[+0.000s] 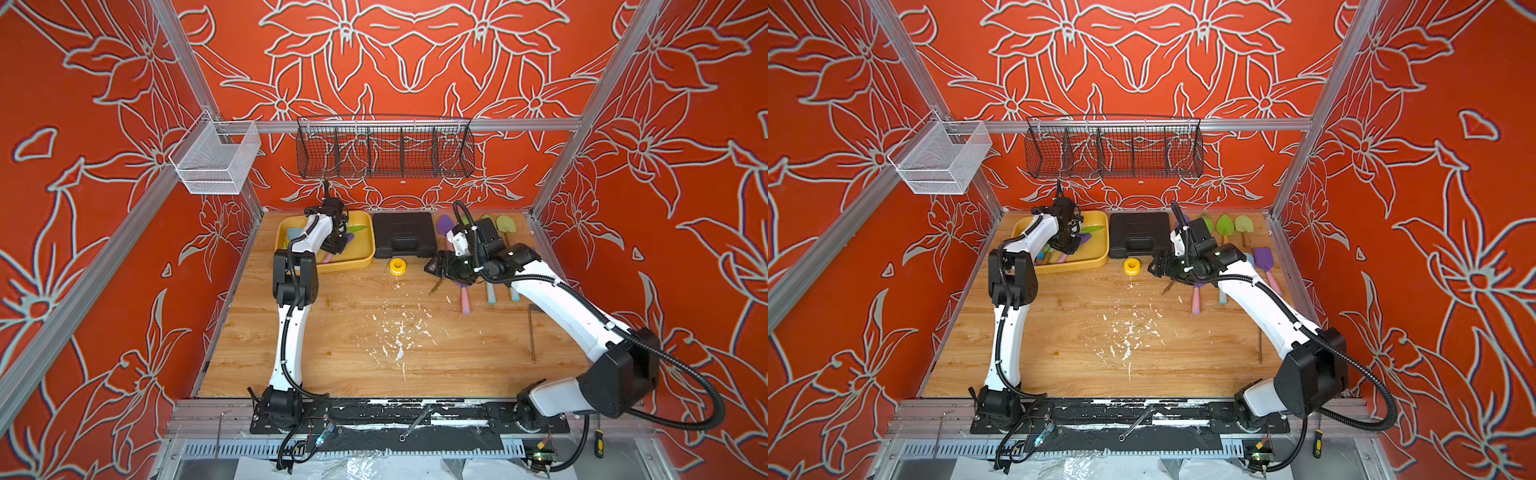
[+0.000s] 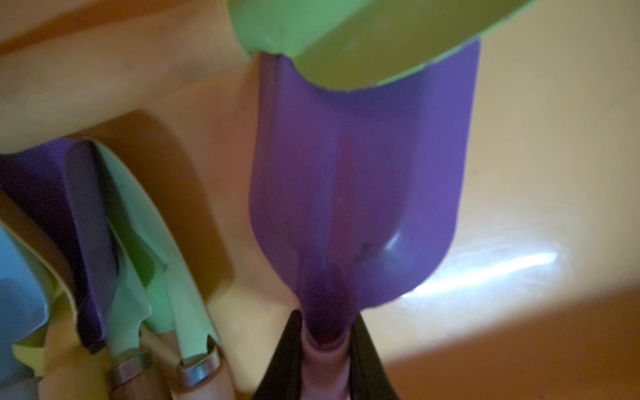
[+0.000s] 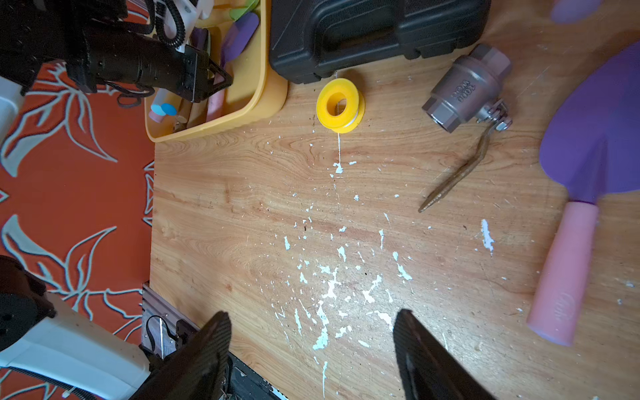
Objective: Take the shovel out of the storage box
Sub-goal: Pick up the shovel from the storage box.
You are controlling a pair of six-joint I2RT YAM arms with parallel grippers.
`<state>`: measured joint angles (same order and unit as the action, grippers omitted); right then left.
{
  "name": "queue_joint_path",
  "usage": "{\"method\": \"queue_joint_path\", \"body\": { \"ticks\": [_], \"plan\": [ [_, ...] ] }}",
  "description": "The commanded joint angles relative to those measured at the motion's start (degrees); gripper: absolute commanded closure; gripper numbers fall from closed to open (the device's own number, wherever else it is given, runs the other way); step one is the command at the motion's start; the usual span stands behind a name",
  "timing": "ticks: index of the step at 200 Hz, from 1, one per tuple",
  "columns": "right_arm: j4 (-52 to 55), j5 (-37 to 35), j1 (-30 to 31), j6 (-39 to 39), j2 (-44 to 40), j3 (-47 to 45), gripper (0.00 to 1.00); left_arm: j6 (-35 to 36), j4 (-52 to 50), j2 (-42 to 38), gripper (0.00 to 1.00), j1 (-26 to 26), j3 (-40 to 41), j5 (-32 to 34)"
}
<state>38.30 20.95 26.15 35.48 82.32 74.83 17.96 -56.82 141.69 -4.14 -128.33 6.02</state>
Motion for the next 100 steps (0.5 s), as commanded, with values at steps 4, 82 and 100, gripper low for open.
{"method": "queue_joint_path", "body": {
  "ticks": [4, 82, 100],
  "plan": [
    [-0.32, -1.76, 0.47, 1.44, -1.51, -1.23, 0.24, 0.06, -4.24, -4.58, 0.99, -0.43, -0.68, -3.32],
    [-2.00, -2.08, 0.42, 1.56, -1.73, -2.14, 0.24, -6.46, -13.81, -12.11, 1.00, 0.53, -1.97, -6.28],
    [-2.45, -1.89, 0.42, 1.28, -1.82, -2.36, 0.24, -7.56, -13.39, -13.95, 1.00, 0.61, -0.60, -6.63]
  ]
}}
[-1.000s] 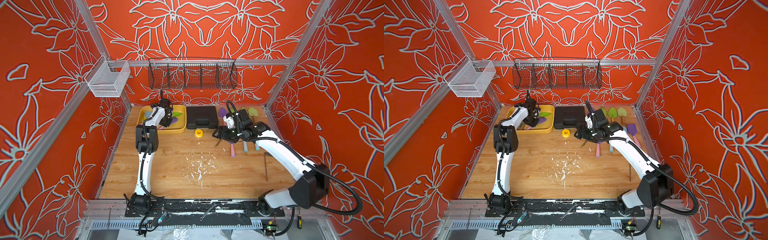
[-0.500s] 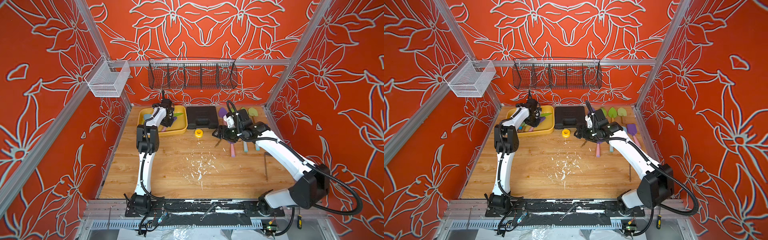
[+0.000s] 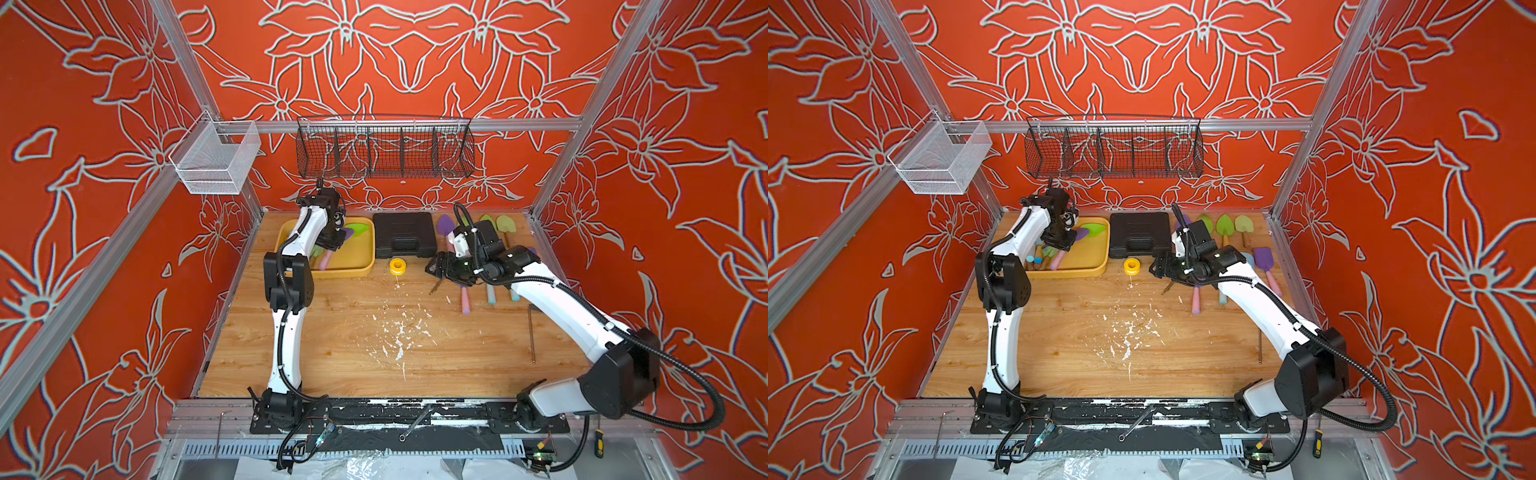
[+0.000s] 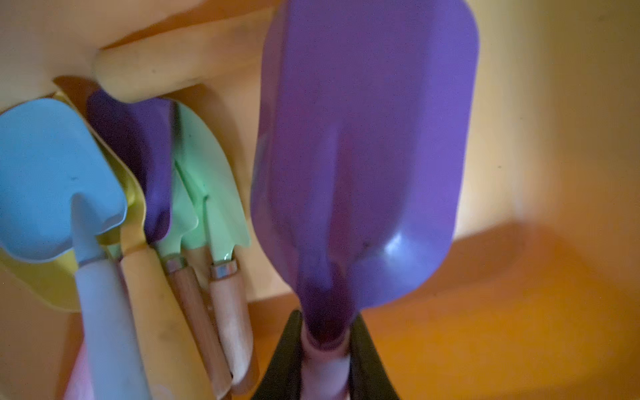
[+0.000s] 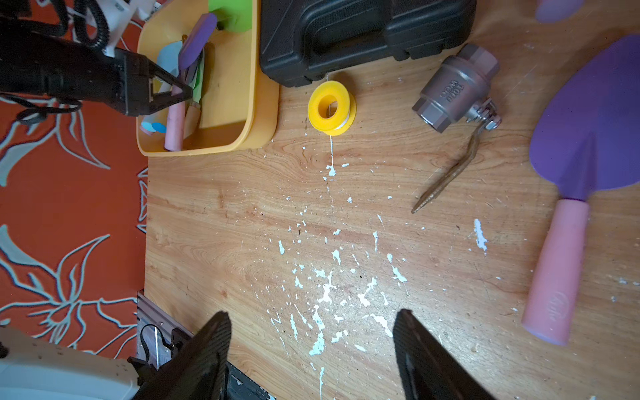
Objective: Take the shovel out of the storage box
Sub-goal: Pick up the shovel from the storage box, then place the shovel at the center of the board.
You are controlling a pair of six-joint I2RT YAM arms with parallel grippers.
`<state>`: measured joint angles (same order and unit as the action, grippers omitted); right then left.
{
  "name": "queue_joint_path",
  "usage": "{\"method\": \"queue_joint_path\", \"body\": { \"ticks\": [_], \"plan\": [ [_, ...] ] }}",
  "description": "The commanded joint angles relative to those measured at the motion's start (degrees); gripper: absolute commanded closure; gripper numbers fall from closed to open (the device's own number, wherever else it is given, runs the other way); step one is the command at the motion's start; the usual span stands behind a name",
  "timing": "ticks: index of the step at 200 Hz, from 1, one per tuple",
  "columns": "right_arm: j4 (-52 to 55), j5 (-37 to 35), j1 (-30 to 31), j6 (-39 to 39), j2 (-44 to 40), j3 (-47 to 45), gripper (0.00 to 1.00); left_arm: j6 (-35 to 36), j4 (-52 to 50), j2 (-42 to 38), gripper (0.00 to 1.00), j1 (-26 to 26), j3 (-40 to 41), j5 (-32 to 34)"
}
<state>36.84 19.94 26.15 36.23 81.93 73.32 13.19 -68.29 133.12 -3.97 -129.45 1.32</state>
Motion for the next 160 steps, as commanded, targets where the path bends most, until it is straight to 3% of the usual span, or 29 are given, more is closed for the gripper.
{"method": "queue_joint_path", "body": {
  "ticks": [1, 38, 83, 121, 141, 160],
  "plan": [
    [-0.99, -0.88, 0.42, 0.54, -1.42, -0.85, 0.24, -2.81, -1.92, -5.49, 1.00, 0.49, 0.55, -1.94],
    [-2.06, -0.21, 0.41, 0.27, -1.34, -0.81, 0.24, -5.31, -4.33, -7.08, 1.00, 0.44, -0.89, -3.70],
    [-6.31, 4.38, 0.43, 0.60, -1.51, -1.13, 0.24, -15.90, -0.74, -15.93, 1.00, 0.41, 5.69, -18.05],
    [-17.73, 11.89, 1.06, 2.67, -3.04, -4.49, 0.23, -34.38, 14.74, -27.54, 1.00, 0.05, 20.11, -37.10],
    [-24.11, 15.06, 2.11, 4.08, -3.11, -6.52, 0.23, -46.36, 28.10, -34.01, 1.00, -2.30, 30.77, -41.40],
    [-28.19, 16.73, 4.00, 3.93, -2.41, -7.01, 0.22, -53.06, 34.07, -37.06, 1.00, -5.84, 35.47, -41.59]
  ]
}}
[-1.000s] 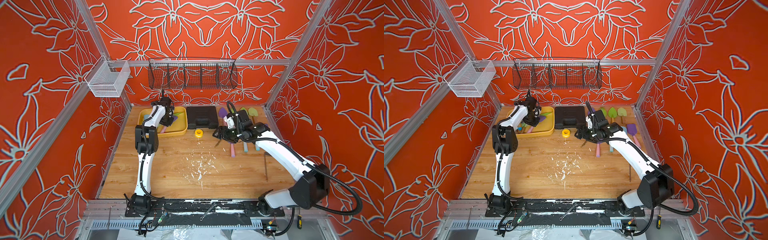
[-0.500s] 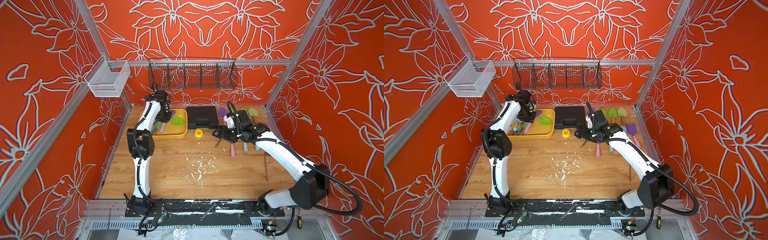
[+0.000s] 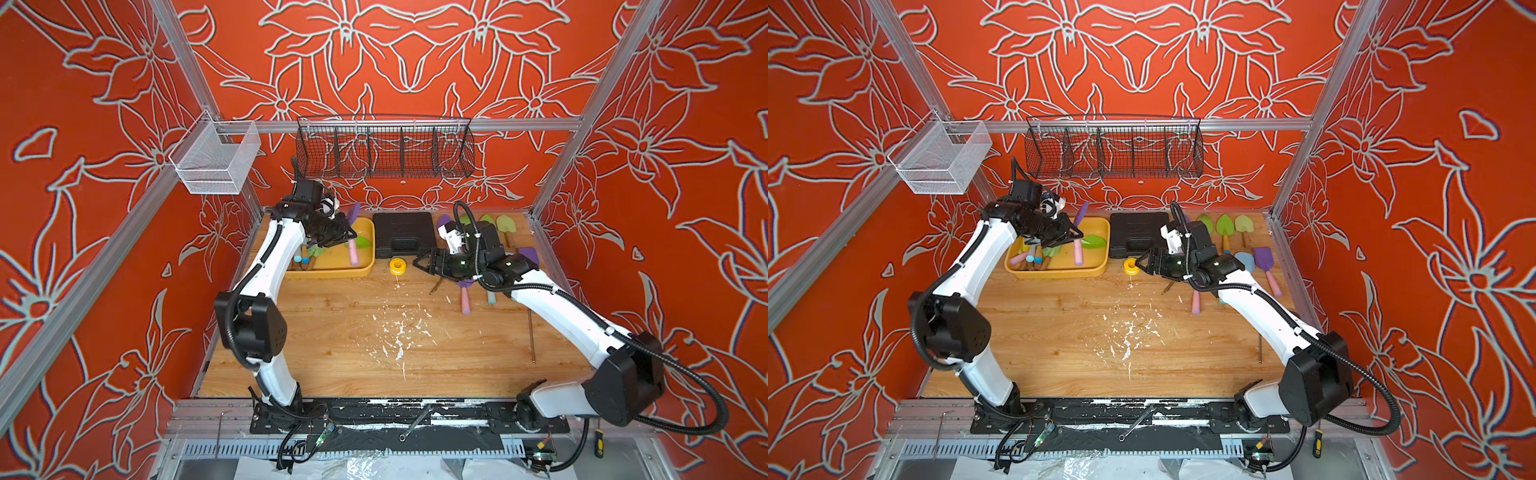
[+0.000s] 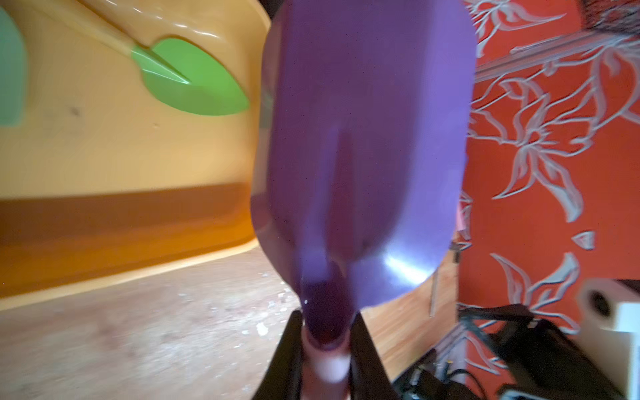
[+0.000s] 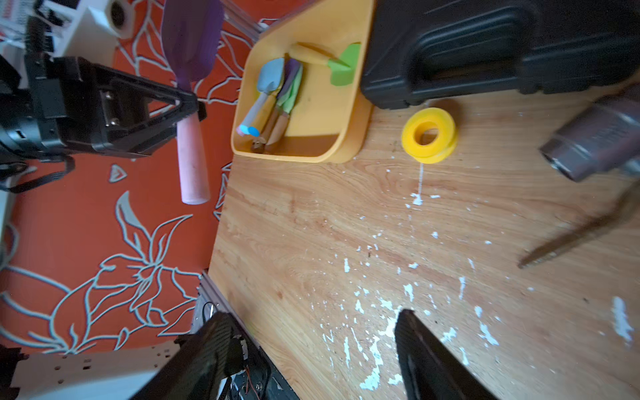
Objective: Take the shovel out of the storage box
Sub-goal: Place the shovel at the center of the board.
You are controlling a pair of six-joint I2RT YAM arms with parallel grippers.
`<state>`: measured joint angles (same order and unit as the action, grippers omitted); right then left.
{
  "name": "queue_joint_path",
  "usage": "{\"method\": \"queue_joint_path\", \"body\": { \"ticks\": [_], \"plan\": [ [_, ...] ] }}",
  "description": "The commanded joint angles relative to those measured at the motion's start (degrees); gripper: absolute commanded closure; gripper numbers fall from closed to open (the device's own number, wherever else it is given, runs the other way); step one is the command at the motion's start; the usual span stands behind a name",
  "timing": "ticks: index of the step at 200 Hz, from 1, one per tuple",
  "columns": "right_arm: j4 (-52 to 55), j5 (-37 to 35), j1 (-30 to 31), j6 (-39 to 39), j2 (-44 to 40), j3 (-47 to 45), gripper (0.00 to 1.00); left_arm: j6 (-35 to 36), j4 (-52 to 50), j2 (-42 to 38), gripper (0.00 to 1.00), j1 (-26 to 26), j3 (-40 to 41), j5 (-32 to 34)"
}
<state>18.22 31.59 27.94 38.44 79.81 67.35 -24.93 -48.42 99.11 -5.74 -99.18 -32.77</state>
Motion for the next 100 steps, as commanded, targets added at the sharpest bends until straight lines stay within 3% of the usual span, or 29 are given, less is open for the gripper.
{"method": "queue_joint_path", "body": {
  "ticks": [1, 37, 100],
  "plan": [
    [-9.72, 5.16, 2.34, 1.68, -0.19, -1.02, 0.22, -15.18, 14.39, -3.18, 1.00, -4.26, 5.30, -7.44],
    [-15.99, 7.50, 4.82, 2.11, 2.63, -0.99, 0.24, -21.39, 21.42, -5.64, 1.00, -9.38, 9.58, -7.28],
    [-22.34, 11.71, 5.25, 4.88, 7.88, -0.36, 0.30, -23.50, 24.62, -6.73, 1.00, -10.52, 9.75, -9.58]
  ]
}}
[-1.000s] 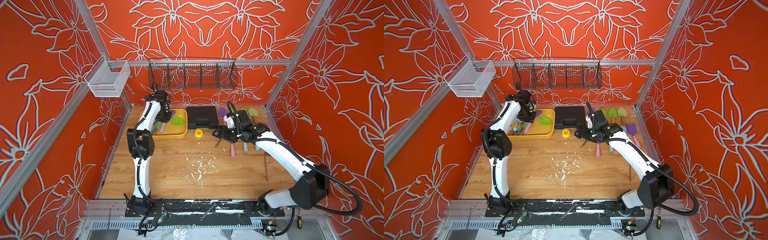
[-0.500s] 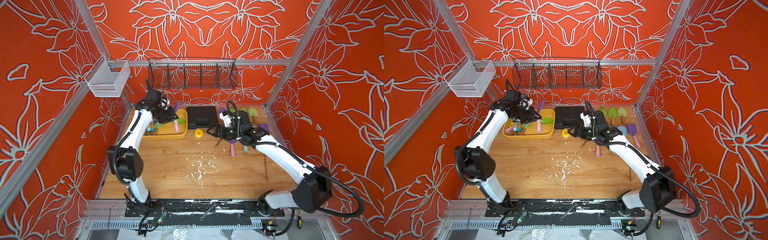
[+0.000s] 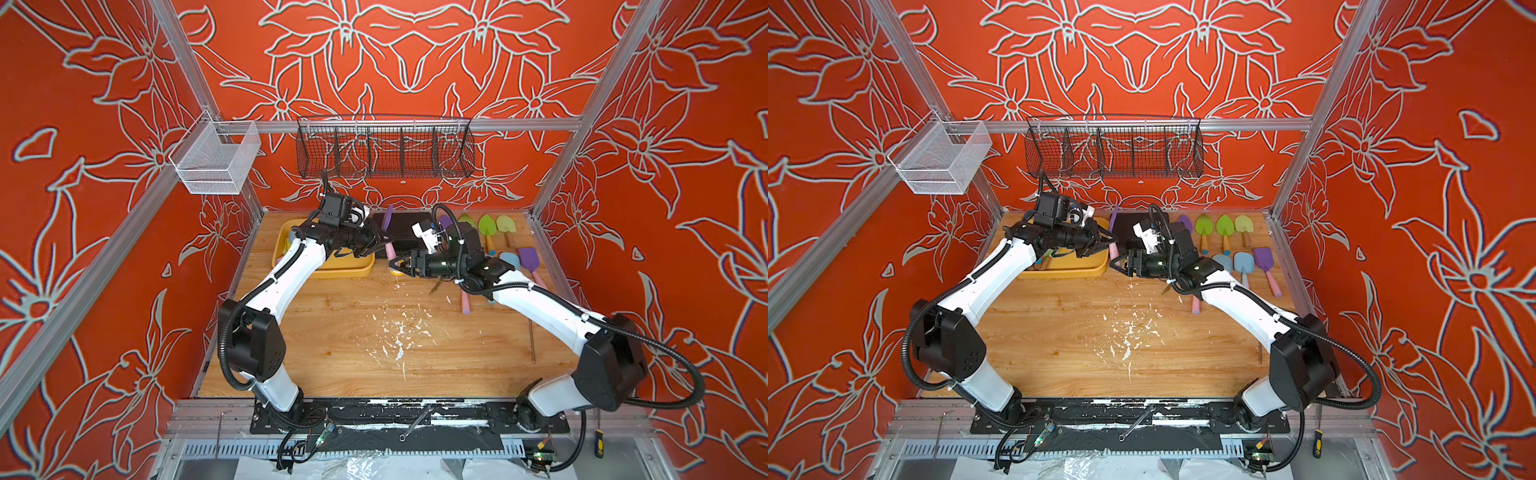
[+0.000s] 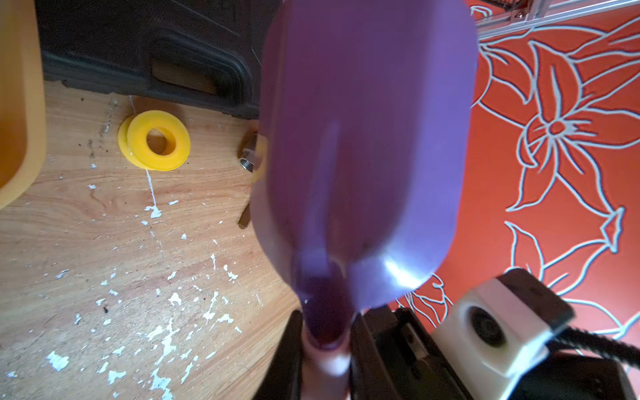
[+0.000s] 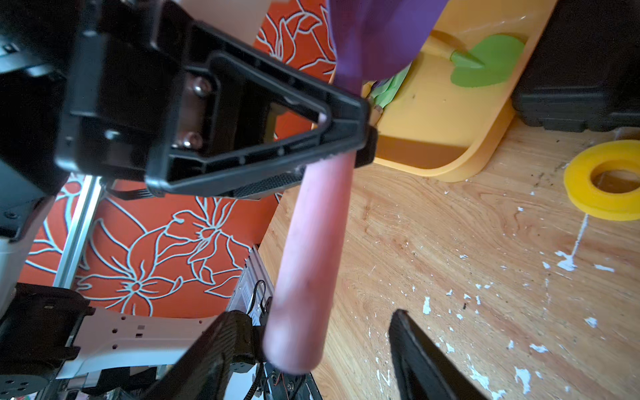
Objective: Take the shovel out of the storage box
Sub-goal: Place the shovel at the center of the board.
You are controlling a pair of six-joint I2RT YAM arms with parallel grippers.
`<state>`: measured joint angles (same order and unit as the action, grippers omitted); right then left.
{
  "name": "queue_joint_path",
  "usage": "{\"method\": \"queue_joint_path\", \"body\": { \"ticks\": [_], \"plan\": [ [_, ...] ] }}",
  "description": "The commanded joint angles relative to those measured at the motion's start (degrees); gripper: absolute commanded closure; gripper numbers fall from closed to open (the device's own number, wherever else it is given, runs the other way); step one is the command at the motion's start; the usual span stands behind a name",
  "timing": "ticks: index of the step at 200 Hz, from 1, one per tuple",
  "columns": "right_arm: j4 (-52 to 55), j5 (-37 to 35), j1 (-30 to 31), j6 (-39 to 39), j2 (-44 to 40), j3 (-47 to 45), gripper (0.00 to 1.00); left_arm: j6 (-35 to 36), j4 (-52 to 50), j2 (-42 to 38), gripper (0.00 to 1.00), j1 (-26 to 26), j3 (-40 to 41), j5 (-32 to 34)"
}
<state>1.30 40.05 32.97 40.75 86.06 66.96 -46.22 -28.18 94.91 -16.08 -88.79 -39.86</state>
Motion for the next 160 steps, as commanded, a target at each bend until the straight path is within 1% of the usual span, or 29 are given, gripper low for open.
{"method": "queue_joint_path", "body": {
  "ticks": [1, 45, 83, 112, 131, 160],
  "plan": [
    [-5.43, 3.27, 0.19, 2.57, 1.68, 0.07, 0.30, -2.30, 4.51, -2.50, 1.00, -0.18, -0.57, -2.59],
    [-6.74, 3.45, 0.16, 2.92, 3.78, 1.28, 0.39, -2.54, 5.95, -2.66, 1.00, -1.40, 0.36, -3.55],
    [-7.28, 3.82, 0.14, 3.59, 4.74, 2.43, 0.46, -2.23, 6.48, -3.26, 1.00, -1.41, 1.78, -3.74],
    [-7.25, 4.15, 0.03, 3.76, 5.04, 3.00, 0.54, -1.73, 6.63, -3.30, 1.00, -1.50, 2.50, -3.80],
    [-7.28, 4.61, 0.00, 4.31, 5.41, 3.25, 0.65, -1.51, 6.97, -3.33, 1.00, -1.52, 3.22, -4.04],
    [-7.06, 5.13, -0.14, 5.42, 5.67, 3.53, 0.93, -0.54, 7.10, -3.37, 1.00, -1.76, 4.12, -4.30]
  ]
}}
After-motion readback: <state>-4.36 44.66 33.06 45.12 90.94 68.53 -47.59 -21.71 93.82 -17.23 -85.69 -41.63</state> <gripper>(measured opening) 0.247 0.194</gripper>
